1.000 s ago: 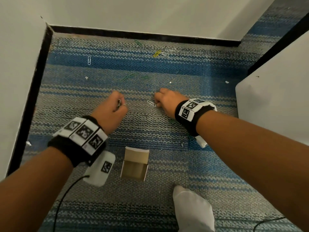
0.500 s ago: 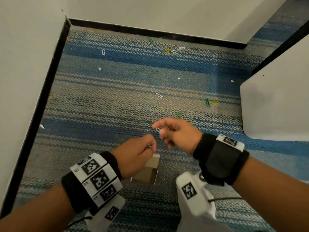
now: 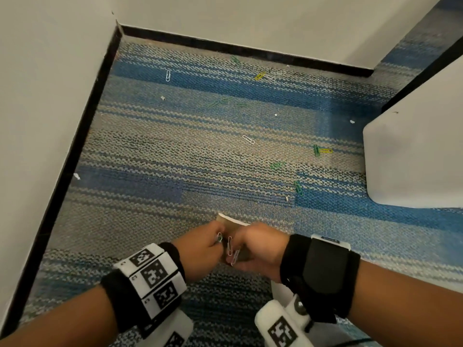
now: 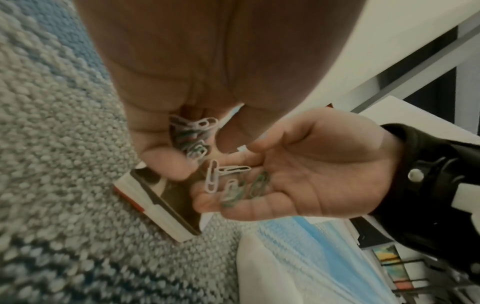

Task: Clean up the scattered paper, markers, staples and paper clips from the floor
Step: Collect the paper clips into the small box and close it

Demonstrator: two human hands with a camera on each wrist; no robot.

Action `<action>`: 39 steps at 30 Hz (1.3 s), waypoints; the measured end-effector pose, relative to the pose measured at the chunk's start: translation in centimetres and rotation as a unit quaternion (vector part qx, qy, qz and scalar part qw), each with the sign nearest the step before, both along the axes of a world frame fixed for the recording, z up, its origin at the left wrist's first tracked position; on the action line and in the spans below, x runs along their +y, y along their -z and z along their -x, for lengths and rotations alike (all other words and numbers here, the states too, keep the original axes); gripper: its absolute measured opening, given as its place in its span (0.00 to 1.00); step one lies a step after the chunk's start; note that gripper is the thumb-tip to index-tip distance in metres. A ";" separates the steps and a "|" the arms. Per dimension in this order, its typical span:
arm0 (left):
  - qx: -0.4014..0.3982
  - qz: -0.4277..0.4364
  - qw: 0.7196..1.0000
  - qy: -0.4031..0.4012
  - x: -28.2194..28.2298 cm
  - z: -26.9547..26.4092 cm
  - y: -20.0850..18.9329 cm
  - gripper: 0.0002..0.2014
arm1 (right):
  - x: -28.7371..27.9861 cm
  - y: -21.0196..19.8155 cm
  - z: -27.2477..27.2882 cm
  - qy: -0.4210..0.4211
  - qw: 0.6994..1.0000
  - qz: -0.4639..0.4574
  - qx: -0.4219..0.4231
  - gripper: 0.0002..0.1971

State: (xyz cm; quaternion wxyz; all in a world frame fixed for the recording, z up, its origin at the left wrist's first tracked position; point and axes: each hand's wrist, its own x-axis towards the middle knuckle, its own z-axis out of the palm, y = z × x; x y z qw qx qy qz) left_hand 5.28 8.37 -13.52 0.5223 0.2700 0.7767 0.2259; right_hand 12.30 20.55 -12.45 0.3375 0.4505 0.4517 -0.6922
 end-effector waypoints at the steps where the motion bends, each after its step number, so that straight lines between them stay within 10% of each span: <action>1: -0.015 -0.011 1.000 -0.012 -0.1 -0.1 -0.2 0.19 | -0.1 -0.4 0.0 0.028 0.999 0.022 -0.012 0.07; 13: -0.137 -0.074 0.976 -0.153 -0.8 -0.8 0.2 0.27 | -0.2 -1.6 0.1 0.114 0.990 0.078 -0.020 0.10; 19: 0.086 -0.063 0.989 -0.103 -1.3 1.1 -0.4 0.10 | 0.8 -1.7 -1.1 -0.054 0.988 -0.128 0.073 0.08; 26: 0.102 0.002 0.995 0.015 -1.0 1.5 1.3 0.36 | 0.2 1.5 -1.3 -0.174 0.956 -0.230 0.050 0.27; 39: 0.193 -0.015 0.962 -0.191 3.5 8.6 3.4 0.27 | 6.4 1.5 7.3 -0.164 0.889 -0.384 0.189 0.18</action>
